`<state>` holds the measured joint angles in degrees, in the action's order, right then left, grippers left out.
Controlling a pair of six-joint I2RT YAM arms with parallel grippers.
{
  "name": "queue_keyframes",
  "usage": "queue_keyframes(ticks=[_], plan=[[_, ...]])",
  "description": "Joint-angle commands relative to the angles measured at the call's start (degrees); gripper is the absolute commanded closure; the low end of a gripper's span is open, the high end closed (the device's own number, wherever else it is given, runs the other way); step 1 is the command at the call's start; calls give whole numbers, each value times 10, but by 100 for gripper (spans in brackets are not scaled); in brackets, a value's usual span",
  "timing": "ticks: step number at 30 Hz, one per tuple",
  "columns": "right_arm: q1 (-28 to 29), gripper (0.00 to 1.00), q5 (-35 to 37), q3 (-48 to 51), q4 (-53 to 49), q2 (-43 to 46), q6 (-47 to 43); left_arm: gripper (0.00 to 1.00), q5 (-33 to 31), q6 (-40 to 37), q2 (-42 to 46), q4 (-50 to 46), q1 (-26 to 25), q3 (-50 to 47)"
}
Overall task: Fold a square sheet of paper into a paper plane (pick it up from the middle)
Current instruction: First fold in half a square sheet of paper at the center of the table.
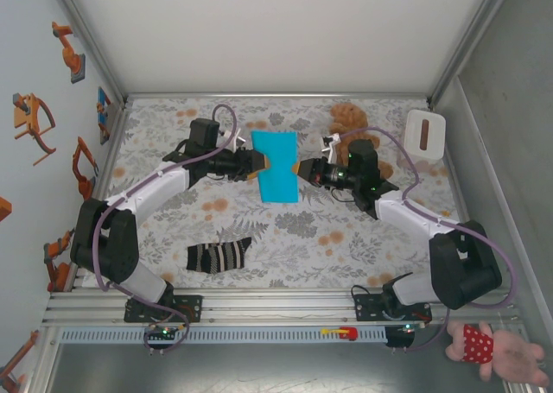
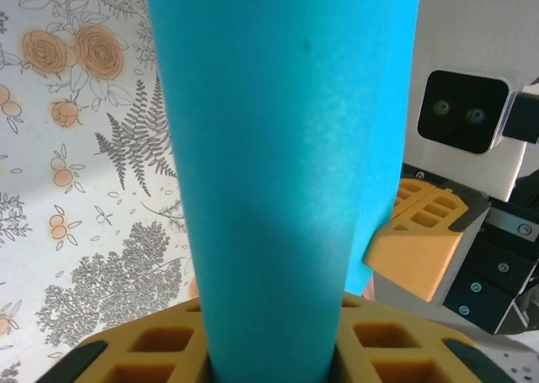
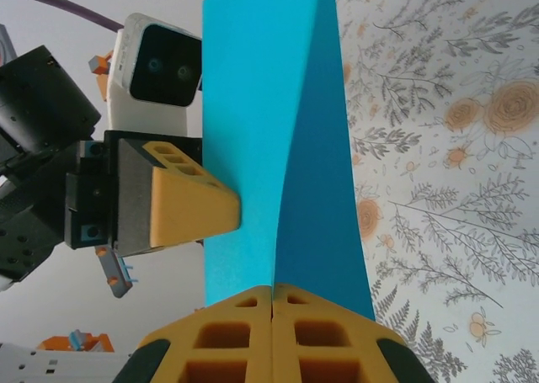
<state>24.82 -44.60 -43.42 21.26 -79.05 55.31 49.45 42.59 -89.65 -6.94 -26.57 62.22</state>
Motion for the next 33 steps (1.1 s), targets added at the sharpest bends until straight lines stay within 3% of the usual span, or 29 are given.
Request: queue_keyframes(ticks=[1, 3, 6, 9, 13, 17, 21, 33], plan=[[3, 100, 26, -27, -31, 17, -19, 65, -4, 3, 29, 15, 3, -7], [2, 100, 41, -36, -59, 28, -26, 56, -19, 2, 38, 9, 5, -14], [2, 100, 70, -56, -123, 46, -48, 30, -68, -6, 60, -13, 14, -28], [0, 100, 104, -86, -218, 61, -81, 13, -124, -11, 97, -16, 31, -57], [-2, 100, 158, -145, -362, 76, -132, 0, -188, -21, 147, -22, 48, -86], [0, 100, 191, -205, -469, 76, -171, 4, -239, -35, 179, -36, 50, -100], [7, 100, 189, -241, -496, 40, -167, 4, -245, -37, 181, -19, 50, -115], [69, 100, 140, -214, -261, -164, -46, 0, -217, -21, 93, 19, 44, -138]])
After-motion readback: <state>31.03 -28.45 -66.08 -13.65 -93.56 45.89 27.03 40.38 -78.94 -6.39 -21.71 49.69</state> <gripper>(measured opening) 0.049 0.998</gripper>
